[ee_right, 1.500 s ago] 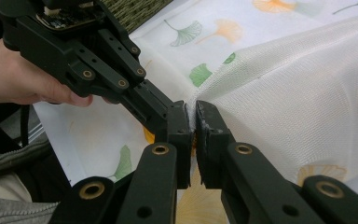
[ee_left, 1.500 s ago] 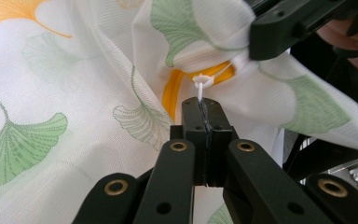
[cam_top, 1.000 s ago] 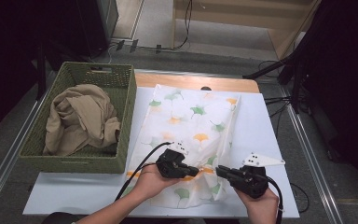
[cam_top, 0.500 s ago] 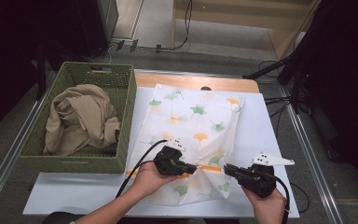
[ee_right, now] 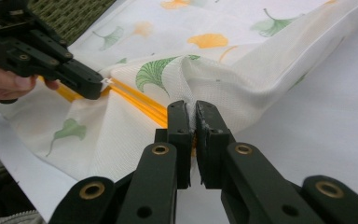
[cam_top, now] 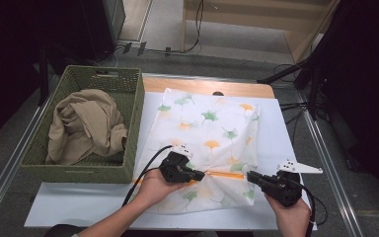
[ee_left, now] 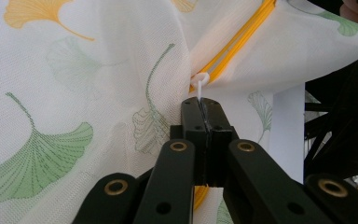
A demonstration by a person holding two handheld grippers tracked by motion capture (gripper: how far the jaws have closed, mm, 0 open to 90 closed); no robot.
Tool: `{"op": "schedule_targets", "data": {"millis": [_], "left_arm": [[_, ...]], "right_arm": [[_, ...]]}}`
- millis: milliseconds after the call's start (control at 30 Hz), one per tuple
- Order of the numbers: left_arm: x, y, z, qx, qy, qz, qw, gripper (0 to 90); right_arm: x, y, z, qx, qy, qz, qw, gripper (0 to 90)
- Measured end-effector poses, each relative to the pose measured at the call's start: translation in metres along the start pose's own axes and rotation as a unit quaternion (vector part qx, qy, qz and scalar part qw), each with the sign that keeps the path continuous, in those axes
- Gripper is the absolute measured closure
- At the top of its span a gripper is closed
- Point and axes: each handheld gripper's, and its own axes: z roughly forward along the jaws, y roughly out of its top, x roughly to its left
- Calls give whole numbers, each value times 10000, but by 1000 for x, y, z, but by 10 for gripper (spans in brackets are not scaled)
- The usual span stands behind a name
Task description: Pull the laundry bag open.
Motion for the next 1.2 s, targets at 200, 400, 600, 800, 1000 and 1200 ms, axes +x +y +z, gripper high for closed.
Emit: {"op": "schedule_targets", "data": {"millis": [200,400,600,800,1000,1200], "left_arm": [[2,0,-4,-29,-2,-20,10000,900],[1,0,-4,26,13,-1,10000,900],[-1,0,-4,164,185,124,9996,900],[2,-1,-9,171,212,25,9996,900],[4,-1,-14,139,220,-33,9997,900],[6,-2,-17,111,137,-127,9998,900]], "right_arm": [[-10,-1,0,-1,-30,134,9999,857],[-12,-1,1,45,-50,164,9998,857],[-15,-1,-1,44,-136,169,9998,857],[-22,-2,-4,31,-262,253,9993,857],[-31,-4,-7,-2,-372,339,9987,857],[-33,-5,-5,34,-391,388,9985,856]]}}
